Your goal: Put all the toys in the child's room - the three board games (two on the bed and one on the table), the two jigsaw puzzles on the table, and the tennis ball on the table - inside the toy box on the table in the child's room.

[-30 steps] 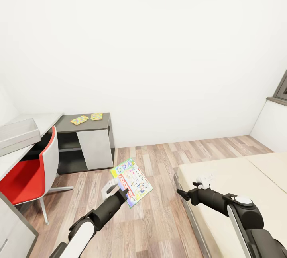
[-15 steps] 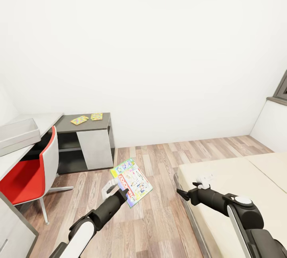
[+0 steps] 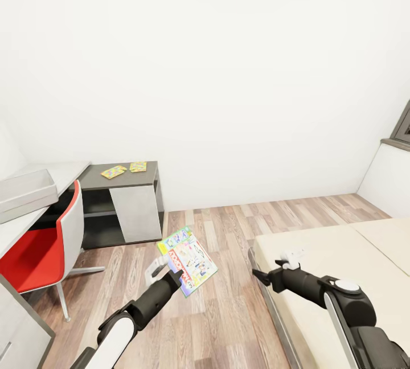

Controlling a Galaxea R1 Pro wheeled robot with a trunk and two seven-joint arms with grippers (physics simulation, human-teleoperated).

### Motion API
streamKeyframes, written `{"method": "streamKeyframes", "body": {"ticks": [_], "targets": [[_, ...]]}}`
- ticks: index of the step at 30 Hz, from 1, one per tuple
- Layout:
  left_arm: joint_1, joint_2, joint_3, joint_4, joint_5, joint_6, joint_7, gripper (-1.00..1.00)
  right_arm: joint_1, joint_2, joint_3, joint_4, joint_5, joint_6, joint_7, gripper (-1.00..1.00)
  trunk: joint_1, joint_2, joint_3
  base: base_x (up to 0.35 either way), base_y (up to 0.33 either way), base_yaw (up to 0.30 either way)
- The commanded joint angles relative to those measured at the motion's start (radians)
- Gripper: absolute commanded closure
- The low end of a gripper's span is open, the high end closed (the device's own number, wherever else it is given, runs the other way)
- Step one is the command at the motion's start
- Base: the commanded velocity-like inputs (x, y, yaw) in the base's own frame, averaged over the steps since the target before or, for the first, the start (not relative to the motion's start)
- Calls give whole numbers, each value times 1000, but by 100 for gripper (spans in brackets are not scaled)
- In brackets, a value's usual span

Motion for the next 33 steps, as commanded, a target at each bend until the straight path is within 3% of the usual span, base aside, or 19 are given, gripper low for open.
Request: {"method": "streamKeyframes", "body": {"ticks": [1,15,19,21,24,25,27,29,30,33], "targets": [[-1,1,-2,-2,9,1,10,100,-1,0,-1,-1,9,3,9,-100,1,-2,-2,0,0,0],[-1,5,-8,3,10,7,-2,100,-9,1,-6,-2,8,13,9,-100,1,-2,-2,0,0,0],[-5,25,-4,-22,14,30,-10,100,-16,-6,-7,-2,8,21,12,-100,1,-2,-2,0,0,0],[-17,50,1,-48,19,68,-18,100,-28,-10,-15,-2,8,35,14,-100,1,-2,-2,5,0,0],[-77,80,24,-79,25,155,-21,100,-50,-17,-59,-2,8,100,15,-100,1,-2,-2,87,0,0],[-77,80,24,-79,25,155,-21,100,-50,-17,-59,-2,8,100,15,-100,1,-2,-2,134,0,0],[-135,90,43,-92,29,222,-17,100,-68,-21,-96,-2,8,175,17,-100,1,-2,-2,192,0,0],[-193,89,58,-101,39,280,-10,100,-92,-24,-122,-2,7,238,20,-100,1,-2,-2,245,0,0],[-193,89,58,-101,39,280,-10,100,-92,-24,-122,-2,7,238,20,-100,1,-2,-2,256,0,0],[-260,78,71,-117,63,336,5,100,-125,-27,-149,-2,7,290,21,-100,1,-2,-2,285,0,0]]}}
